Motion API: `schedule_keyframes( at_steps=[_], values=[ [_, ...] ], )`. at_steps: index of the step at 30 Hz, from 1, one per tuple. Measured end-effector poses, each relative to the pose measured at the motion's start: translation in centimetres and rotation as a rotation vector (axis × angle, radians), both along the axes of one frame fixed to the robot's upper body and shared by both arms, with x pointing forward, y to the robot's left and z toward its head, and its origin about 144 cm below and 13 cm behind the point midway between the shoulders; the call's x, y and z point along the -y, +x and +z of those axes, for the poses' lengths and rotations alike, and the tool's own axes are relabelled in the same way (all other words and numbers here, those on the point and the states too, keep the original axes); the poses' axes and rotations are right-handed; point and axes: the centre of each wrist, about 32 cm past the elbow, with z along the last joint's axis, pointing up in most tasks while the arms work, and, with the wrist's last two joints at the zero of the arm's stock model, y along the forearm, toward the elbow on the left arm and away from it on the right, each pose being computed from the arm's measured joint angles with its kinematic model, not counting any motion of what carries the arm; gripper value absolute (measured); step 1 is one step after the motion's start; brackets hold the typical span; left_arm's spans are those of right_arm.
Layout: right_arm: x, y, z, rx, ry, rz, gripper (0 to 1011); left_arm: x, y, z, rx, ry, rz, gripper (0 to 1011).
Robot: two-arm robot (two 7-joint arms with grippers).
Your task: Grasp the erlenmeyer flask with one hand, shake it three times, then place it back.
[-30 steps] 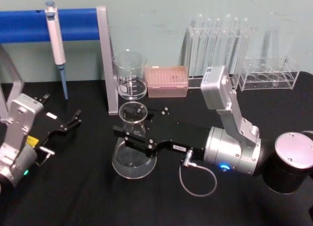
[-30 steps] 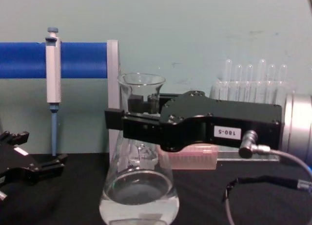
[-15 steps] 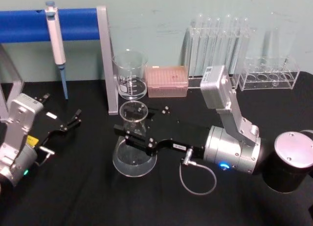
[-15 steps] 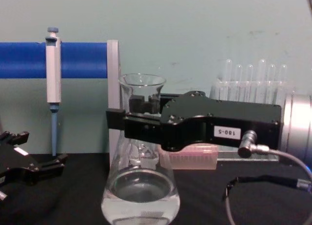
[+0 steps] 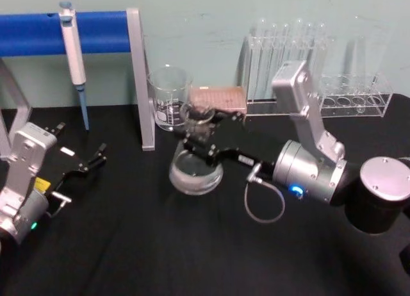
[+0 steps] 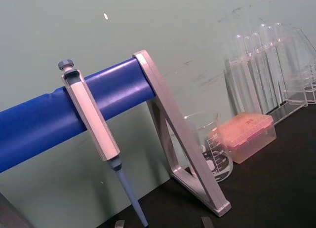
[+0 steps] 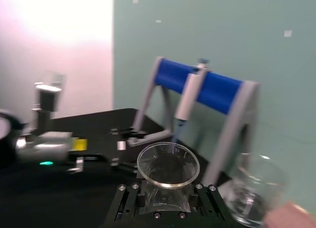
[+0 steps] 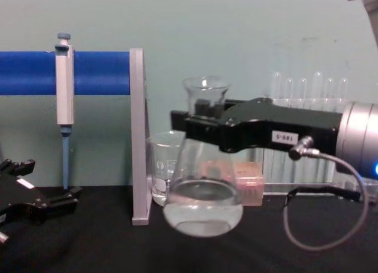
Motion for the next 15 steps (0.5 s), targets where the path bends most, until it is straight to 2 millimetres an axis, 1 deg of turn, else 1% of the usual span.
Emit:
schedule_keyframes(
  at_steps=[8, 15],
  values=[
    [1.2, 1.5, 0.1, 0.013, 0.014, -0.130, 457, 0.0, 0.0, 0.0, 0.000, 0.000, 0.000, 1001],
    [2.3, 2.4, 0.1, 0.019, 0.026, -0.226, 457, 0.0, 0.0, 0.0, 0.000, 0.000, 0.000, 1001]
  ],
)
